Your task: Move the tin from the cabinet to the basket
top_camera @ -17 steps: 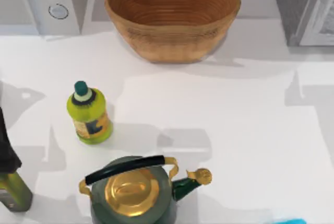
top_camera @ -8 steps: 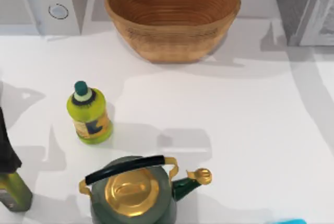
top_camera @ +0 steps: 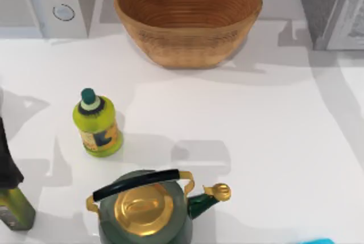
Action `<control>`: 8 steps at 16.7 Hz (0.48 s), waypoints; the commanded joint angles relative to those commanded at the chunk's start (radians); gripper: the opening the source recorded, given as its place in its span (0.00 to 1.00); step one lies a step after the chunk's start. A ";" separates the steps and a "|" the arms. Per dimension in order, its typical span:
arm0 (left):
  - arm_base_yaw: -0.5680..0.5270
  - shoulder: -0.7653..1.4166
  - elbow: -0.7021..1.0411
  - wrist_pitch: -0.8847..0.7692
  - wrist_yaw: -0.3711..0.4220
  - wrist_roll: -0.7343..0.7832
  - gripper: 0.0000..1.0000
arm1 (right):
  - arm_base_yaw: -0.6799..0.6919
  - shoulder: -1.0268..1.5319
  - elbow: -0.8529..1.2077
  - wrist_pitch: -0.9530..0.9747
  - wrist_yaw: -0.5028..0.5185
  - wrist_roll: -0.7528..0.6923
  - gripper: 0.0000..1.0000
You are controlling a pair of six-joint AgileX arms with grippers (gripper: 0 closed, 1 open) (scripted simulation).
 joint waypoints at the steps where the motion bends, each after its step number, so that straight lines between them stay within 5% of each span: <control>1: 0.000 0.000 0.000 0.000 0.000 0.000 1.00 | -0.004 -0.003 -0.003 0.002 -0.001 0.000 1.00; 8: 0.000 0.000 0.000 0.000 0.000 0.000 1.00 | 0.157 0.059 0.024 0.044 0.167 -0.004 1.00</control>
